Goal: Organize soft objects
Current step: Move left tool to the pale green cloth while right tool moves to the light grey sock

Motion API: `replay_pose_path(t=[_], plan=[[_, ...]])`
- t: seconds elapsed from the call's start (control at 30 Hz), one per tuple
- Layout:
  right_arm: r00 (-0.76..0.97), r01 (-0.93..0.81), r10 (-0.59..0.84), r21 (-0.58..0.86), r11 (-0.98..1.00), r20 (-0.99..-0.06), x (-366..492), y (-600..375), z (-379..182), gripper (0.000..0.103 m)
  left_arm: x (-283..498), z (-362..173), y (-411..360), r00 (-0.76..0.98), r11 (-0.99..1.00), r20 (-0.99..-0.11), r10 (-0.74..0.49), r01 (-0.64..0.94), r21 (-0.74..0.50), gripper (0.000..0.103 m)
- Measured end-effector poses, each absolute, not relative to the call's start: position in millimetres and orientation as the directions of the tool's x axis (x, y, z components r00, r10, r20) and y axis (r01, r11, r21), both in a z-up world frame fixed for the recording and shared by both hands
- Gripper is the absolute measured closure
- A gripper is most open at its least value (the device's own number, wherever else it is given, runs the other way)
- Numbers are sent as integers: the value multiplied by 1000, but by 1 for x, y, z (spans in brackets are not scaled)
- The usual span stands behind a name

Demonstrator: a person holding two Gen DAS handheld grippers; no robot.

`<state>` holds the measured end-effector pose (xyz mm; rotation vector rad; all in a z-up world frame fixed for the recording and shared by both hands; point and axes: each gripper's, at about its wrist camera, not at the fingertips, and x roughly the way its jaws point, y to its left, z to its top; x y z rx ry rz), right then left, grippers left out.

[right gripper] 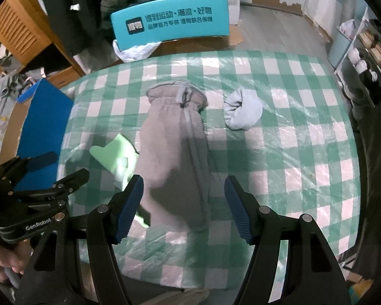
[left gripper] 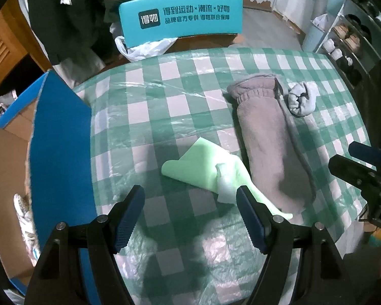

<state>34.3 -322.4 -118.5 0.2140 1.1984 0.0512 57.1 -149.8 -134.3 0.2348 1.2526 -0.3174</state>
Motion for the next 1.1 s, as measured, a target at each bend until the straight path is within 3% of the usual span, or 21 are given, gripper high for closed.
replay_pose_path(t=[1.0,1.1], plan=[[318,128,160,210,969,-935,48,-348,-148,37,71,-202,-180,178,928,-981,-81,373,-9,27],[323,139,154,207,968,-934,48,-355,-148,37,71,-203,-180,183,929,-980,-83,369,-10,33]])
